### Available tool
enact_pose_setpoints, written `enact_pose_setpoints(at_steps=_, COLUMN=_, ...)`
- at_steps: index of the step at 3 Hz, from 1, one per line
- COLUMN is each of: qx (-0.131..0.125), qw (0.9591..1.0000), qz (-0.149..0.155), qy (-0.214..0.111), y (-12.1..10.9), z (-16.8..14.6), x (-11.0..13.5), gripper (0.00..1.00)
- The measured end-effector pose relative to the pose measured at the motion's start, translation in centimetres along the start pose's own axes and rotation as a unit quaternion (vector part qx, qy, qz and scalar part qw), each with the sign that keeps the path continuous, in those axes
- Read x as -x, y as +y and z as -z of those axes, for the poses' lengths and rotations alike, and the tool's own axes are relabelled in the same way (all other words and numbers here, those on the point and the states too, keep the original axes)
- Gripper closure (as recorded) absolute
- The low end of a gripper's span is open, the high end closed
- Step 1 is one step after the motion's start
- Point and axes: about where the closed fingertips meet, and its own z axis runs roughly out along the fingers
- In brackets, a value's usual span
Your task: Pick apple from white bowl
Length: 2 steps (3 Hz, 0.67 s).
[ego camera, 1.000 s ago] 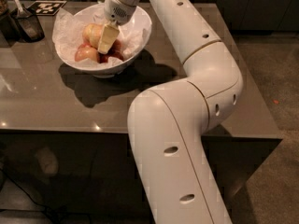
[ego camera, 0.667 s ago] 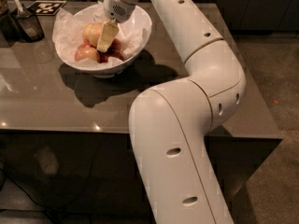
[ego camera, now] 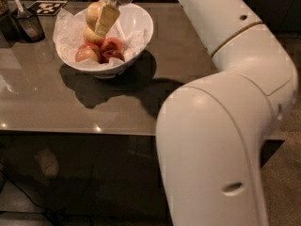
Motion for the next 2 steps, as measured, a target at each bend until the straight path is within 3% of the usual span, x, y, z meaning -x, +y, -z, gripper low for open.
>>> enact_pose_setpoints(at_steps=1, qx=-0.017, qw=0.9992, qz=0.029, qy=-0.024, y=1.64, z=2.39, x=2.03, gripper=1.00)
enact_pose_setpoints(at_steps=2, qx=-0.013, qw=0.9992, qz=0.029, qy=-0.023, y=1.99, z=1.94, x=2.16, gripper=1.00)
